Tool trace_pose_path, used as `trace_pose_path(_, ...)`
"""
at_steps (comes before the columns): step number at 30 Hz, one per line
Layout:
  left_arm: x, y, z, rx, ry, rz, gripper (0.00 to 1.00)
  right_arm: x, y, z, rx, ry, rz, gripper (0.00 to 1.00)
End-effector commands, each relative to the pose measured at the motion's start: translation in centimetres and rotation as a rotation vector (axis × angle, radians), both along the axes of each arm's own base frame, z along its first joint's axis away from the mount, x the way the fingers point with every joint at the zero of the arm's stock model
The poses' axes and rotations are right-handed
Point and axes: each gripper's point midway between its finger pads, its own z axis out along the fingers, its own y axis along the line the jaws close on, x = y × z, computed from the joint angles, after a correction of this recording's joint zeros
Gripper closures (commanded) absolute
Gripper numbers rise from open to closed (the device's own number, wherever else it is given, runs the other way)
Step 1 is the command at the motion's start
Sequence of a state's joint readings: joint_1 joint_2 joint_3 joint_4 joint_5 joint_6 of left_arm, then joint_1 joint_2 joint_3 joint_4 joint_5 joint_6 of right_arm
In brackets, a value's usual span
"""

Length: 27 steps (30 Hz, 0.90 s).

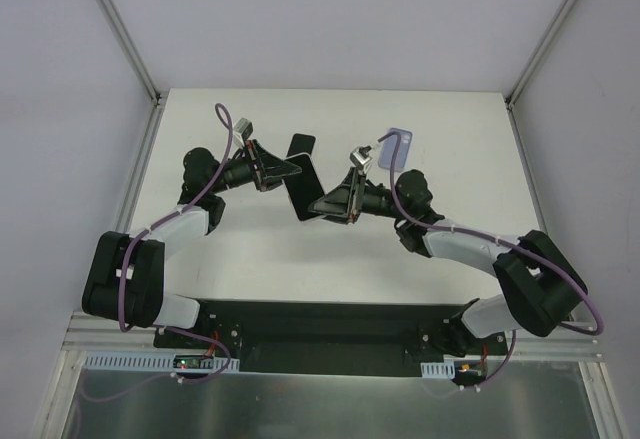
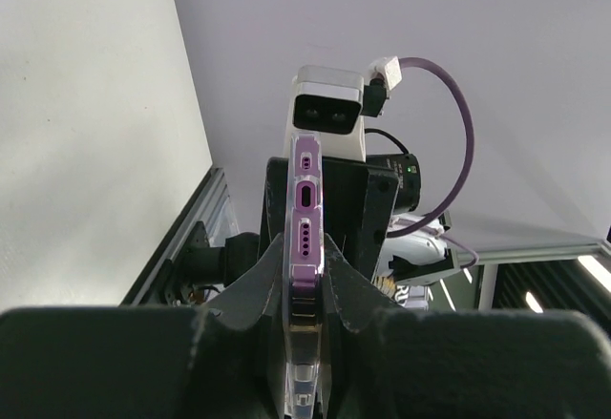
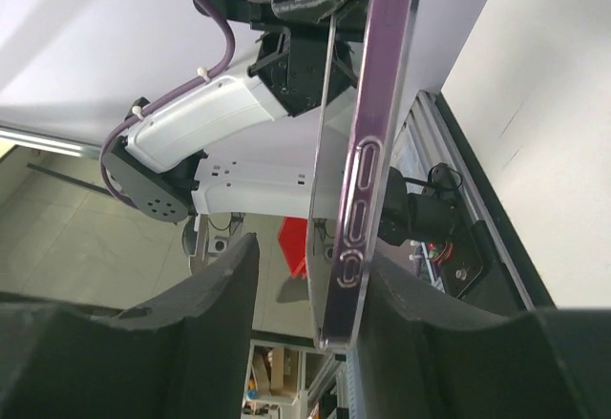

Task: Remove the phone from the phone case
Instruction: Remove the phone case from the phone.

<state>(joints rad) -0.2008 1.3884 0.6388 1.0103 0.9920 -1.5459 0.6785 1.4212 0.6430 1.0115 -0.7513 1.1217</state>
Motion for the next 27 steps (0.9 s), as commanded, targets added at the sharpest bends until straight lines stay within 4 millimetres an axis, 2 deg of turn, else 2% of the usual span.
trace_pose_path(1,-0.7,0.4,2.7,-0.033,-0.120,-0.007,1.00,-1.4,1.1,2.6,0.062,-0.096,0.072,0.60)
trace_pose_path(3,-0.8,0.4,2.7,-0.035,-0.119,-0.008,1.00,-1.2,1.2,2.4,0.060,-0.089,0.066,0.92)
trace_pose_path(4,-0.8,0.4,2.8,-0.036,-0.118,-0.008,1.00,-0.9,1.2,2.3,0.058,-0.080,0.053,0.98)
trace_pose_path(10,-1.0,0.6,2.8,-0.040,-0.113,0.002,1.00,-0.3,0.9,1.7,0.053,-0.063,-0.006,0.99)
trace_pose_path(11,-1.0,0.7,2.8,-0.041,-0.106,0.003,0.88,-0.2,0.7,1.9,0.056,-0.067,-0.021,0.99)
trace_pose_path(14,-1.4,0.8,2.6,-0.052,-0.087,0.019,0.44,0.6,0.3,1.7,0.042,-0.065,-0.078,0.98)
trace_pose_path(15,-1.8,0.9,2.0,-0.054,-0.081,0.025,0.24,0.7,0.2,1.5,0.033,-0.061,-0.087,0.99)
trace_pose_path(17,-2.3,1.0,2.1,-0.066,-0.083,0.037,0.16,0.9,0.2,1.7,0.029,-0.071,-0.095,0.99)
trace_pose_path(18,-2.6,0.9,1.5,-0.067,-0.066,0.039,0.15,1.0,0.2,1.7,0.025,-0.069,-0.093,0.99)
trace_pose_path(20,-3.1,0.7,1.6,-0.078,-0.074,0.039,0.16,1.1,0.4,1.9,0.029,-0.070,-0.088,0.99)
trace_pose_path(27,-3.7,-1.8,1.0,-0.086,-0.068,-0.015,0.30,0.9,0.8,2.5,0.042,-0.077,-0.062,0.98)
